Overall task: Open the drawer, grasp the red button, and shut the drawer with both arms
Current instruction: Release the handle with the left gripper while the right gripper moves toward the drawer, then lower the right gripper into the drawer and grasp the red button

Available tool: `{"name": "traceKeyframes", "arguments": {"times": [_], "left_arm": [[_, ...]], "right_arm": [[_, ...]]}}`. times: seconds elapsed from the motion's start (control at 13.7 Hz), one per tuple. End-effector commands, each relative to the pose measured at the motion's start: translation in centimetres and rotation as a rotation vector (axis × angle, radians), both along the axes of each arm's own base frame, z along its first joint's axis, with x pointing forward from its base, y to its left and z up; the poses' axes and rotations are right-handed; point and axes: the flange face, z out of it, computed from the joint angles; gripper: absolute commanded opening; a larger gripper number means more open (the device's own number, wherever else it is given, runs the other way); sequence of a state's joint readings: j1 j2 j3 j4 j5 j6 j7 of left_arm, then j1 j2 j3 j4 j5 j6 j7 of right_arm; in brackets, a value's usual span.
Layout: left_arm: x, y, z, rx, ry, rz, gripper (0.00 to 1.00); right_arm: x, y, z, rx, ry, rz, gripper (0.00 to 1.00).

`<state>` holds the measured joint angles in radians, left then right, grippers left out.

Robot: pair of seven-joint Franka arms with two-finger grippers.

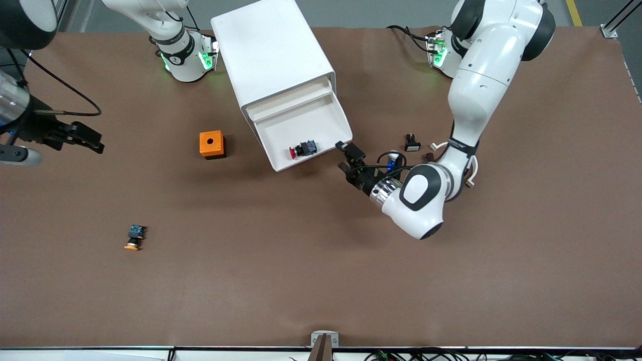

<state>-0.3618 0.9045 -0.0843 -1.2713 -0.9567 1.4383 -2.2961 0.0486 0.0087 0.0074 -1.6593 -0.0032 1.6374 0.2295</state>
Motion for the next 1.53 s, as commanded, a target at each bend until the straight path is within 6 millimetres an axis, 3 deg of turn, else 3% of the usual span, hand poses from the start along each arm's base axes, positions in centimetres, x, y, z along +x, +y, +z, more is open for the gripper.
{"name": "traceKeyframes", "arguments": {"times": [0.0, 0.22, 0.36, 0.66, 0.87, 1.09, 1.24, 1.46], "left_arm": [[1.8, 2.9, 1.4, 0.056, -0.088, -0.052, 0.99], [4.0, 7.6, 4.2, 0.084, -0.285, -0.159, 0.99], [4.7, 9.3, 5.1, 0.138, -0.363, -0.222, 0.99], [5.6, 11.8, 10.5, 0.166, -0.596, -0.436, 0.99], [6.1, 13.7, 13.0, 0.118, -0.707, -0.565, 0.99], [6.0, 15.2, 17.4, 0.007, -0.851, -0.762, 1.00], [6.1, 15.7, 17.7, -0.032, -0.884, -0.861, 1.00], [6.3, 15.2, 17.8, -0.009, -0.916, -0.916, 1.00]], "right_arm": [[-0.5, 5.8, -0.8, -0.013, 0.018, -0.165, 1.00], [-1.5, 13.0, -1.8, 0.013, 0.044, -0.345, 1.00], [-2.3, 17.3, -2.8, 0.039, 0.073, -0.458, 1.00], [-3.9, 25.5, -5.4, 0.038, 0.083, -0.647, 1.00], [-5.3, 31.4, -8.5, 0.030, 0.077, -0.759, 1.00], [-6.6, 35.9, -11.8, 0.022, 0.067, -0.831, 1.00], [-8.7, 38.7, -14.6, 0.033, 0.048, -0.870, 1.00], [-11.3, 41.1, -18.3, 0.030, 0.013, -0.887, 1.00]]}}
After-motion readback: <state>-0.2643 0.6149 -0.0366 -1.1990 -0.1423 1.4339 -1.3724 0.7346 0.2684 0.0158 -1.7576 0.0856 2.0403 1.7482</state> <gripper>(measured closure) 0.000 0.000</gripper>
